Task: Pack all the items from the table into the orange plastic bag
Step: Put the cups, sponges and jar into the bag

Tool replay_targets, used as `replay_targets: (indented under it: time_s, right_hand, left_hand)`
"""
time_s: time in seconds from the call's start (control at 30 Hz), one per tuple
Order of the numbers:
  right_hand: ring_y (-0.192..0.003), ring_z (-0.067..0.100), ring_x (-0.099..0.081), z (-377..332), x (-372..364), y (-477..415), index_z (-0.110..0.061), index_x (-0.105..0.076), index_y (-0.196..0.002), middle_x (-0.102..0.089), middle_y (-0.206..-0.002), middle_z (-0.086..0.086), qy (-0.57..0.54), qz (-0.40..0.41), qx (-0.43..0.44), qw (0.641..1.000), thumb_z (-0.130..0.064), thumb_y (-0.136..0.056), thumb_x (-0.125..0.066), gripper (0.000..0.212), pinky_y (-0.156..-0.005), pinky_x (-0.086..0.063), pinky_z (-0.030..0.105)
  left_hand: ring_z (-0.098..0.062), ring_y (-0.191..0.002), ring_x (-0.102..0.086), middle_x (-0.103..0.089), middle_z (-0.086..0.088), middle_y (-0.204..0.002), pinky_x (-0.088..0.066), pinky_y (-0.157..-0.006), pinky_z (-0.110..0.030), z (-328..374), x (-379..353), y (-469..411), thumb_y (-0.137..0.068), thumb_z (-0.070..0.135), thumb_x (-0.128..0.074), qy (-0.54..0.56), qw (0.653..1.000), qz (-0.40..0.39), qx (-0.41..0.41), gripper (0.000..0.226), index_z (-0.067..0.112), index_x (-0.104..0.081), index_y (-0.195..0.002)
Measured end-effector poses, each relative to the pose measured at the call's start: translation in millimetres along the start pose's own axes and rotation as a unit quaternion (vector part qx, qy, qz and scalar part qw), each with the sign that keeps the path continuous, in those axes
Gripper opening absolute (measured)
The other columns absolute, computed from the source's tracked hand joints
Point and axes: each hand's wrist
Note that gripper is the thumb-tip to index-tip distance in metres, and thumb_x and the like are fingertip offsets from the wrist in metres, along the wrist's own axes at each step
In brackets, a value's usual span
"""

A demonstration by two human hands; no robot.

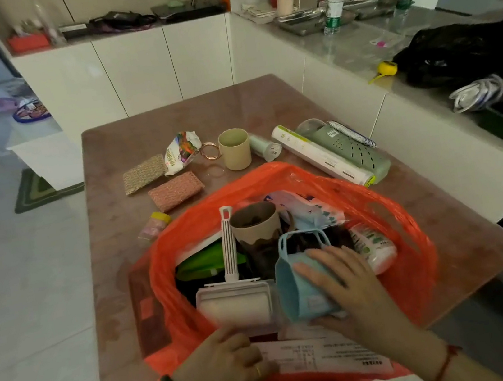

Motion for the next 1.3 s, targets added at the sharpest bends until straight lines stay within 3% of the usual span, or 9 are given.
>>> replay_targets:
  time_s: [0.23,0.37,0.5,0.6,0.67,0.8,0.9,1.13,1.3]
  right_hand:
    - [-0.141,0.022,-0.011,2,-16,9,-0.031,-0.021,-0.142,-0.026,-0.151,0.004,-0.044,-0.063,0.004,0.997,-0.044,-0.087,-0.05,0.064,-0.108,-0.017,0.059]
    - [-0.141,0.023,-0.017,31,3,27,-0.029,-0.031,-0.14,-0.026,-0.152,0.008,-0.103,0.065,-0.209,0.97,-0.042,-0.093,-0.039,0.05,-0.112,-0.018,0.052]
    - [-0.136,0.042,-0.027,68,14,58,-0.017,-0.019,-0.144,-0.027,-0.15,0.019,-0.218,0.0,-0.591,0.777,-0.023,-0.08,-0.068,0.081,-0.108,-0.028,0.061]
    - [-0.114,0.043,-0.052,66,23,74,-0.007,-0.044,-0.122,-0.055,-0.125,0.024,-0.521,-0.139,-0.649,0.537,-0.015,-0.071,-0.073,0.059,-0.099,-0.039,0.061]
    - [-0.079,0.035,-0.062,64,30,77,-0.002,-0.056,-0.086,-0.065,-0.088,0.026,-0.586,-0.146,-0.629,0.488,-0.008,-0.059,-0.077,0.034,-0.073,-0.055,0.052]
    - [-0.033,0.013,-0.038,79,62,46,-0.009,-0.037,-0.064,-0.035,-0.04,0.002,-0.645,-0.043,-0.57,0.507,-0.008,-0.081,-0.05,0.022,-0.032,-0.042,0.024]
    - [-0.027,0.007,-0.033,90,89,12,-0.014,-0.04,-0.065,-0.028,-0.033,-0.004,-0.611,-0.008,-0.546,0.573,-0.013,-0.092,-0.04,0.027,-0.033,-0.041,0.017]
    - [-0.049,0.007,-0.009,79,143,-39,-0.02,-0.046,-0.052,-0.01,-0.057,-0.005,-0.689,0.103,-0.412,0.587,-0.021,-0.059,-0.065,0.02,-0.033,-0.04,0.015]
    - [-0.045,0.008,-0.039,86,122,-34,-0.02,-0.055,-0.07,-0.035,-0.049,-0.005,-0.673,0.055,-0.394,0.623,-0.022,-0.081,-0.047,0.013,-0.062,-0.057,0.026]
  left_hand:
    - [0.007,-0.062,-0.06,-0.063,0.023,-0.063,-0.049,-0.072,-0.012,-12,10,29,-0.072,0.043,-0.043,0.046,0.991,0.064,0.105,0.025,0.038,-0.067,-0.069]
    - [-0.001,-0.061,-0.06,-0.064,0.017,-0.069,-0.044,-0.064,-0.012,-14,19,35,-0.08,0.039,-0.046,0.124,0.974,0.115,0.151,0.023,0.03,-0.067,-0.078]
    - [-0.007,-0.065,-0.059,-0.066,0.011,-0.075,-0.04,-0.063,-0.016,-11,27,39,-0.091,0.044,-0.034,0.198,0.95,0.161,0.179,0.037,0.026,-0.067,-0.085]
    - [-0.004,-0.068,-0.055,-0.066,0.01,-0.075,-0.041,-0.061,-0.017,-10,32,39,-0.092,0.046,-0.031,0.234,0.935,0.202,0.176,0.041,0.024,-0.065,-0.085]
    - [0.0,-0.068,-0.052,-0.061,0.013,-0.073,-0.04,-0.06,-0.012,-12,37,39,-0.092,0.047,-0.033,0.267,0.918,0.236,0.175,0.035,0.026,-0.061,-0.085]
    - [0.007,-0.074,-0.055,-0.058,0.018,-0.077,-0.043,-0.067,-0.007,-28,51,43,-0.092,0.048,-0.035,0.292,0.887,0.309,0.18,0.037,0.024,-0.061,-0.086]
    - [0.015,-0.078,-0.054,-0.059,0.029,-0.078,-0.038,-0.07,0.0,-47,73,48,-0.089,0.055,-0.034,0.292,0.864,0.353,0.207,0.035,0.031,-0.059,-0.085]
    - [0.019,-0.064,-0.051,-0.06,0.037,-0.076,-0.036,-0.062,0.003,-76,113,72,-0.082,0.064,-0.041,0.288,0.802,0.458,0.253,0.017,0.056,-0.056,-0.085]
    - [0.013,-0.054,-0.052,-0.06,0.031,-0.069,-0.039,-0.054,-0.001,-70,99,88,-0.08,0.065,-0.044,0.316,0.82,0.403,0.254,0.023,0.049,-0.06,-0.082]
Point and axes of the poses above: each hand's wrist, its own y-axis away from the middle knuckle, its own x-axis out of the back of the hand, z = x × y
